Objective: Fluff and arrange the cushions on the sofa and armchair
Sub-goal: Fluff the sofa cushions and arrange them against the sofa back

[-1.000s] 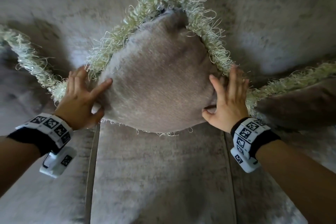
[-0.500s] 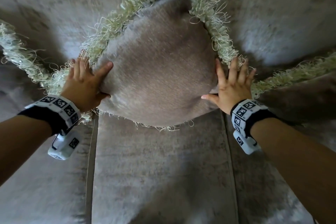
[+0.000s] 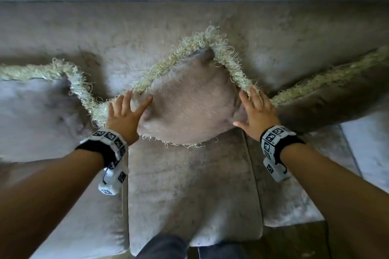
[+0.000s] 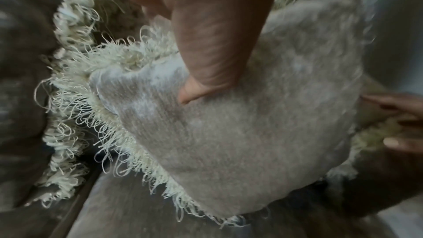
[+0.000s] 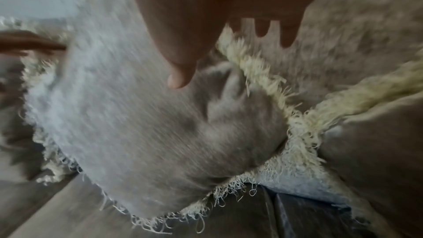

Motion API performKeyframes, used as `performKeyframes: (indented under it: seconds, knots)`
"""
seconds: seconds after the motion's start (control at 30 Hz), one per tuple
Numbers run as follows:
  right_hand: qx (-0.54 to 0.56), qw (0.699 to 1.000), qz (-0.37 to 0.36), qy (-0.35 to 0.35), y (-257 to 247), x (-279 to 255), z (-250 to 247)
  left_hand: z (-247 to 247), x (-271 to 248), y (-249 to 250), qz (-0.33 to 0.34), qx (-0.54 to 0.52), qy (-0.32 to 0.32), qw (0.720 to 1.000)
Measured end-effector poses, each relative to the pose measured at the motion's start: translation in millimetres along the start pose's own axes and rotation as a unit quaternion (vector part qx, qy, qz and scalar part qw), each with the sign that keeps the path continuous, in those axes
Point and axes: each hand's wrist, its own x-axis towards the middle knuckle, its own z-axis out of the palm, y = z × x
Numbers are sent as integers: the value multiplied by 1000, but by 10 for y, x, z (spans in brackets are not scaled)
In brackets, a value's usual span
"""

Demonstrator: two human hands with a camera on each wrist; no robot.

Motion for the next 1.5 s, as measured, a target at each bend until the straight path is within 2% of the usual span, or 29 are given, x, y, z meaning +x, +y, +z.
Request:
performKeyframes:
  seconds: [0.3,0.5,0.73,0.93,1.07,1.33,1.5]
  knots:
    - [97,995,38,-8,-264,-716,-695,-775,-815,195,-10,-65,-1,998]
    - [126,992,-2,22,-471,-1002,-1086,-1006,-1359,237,-44,-107,10,993]
    - [98,994,-43,35,-781,-1252,-1137,-1093,-1975,34,-89,-138,71,984]
    - [71,992,-85,67,-1369,-1472,-1466,-1269,-2352,-429,-117,-152,112,975]
    - [89,988,-101,78,-1812,-1504,-1605,-1318,-2539,-913,-123,-153,130,972]
    - [137,979,-101,112,-2996,-1652,-1612,-1192,-2990,-2183,-109,-145,105,978]
    - [110,982,-92,123,-3621,-1782,-1615,-1063,-3140,-2845,-106,-145,110,978]
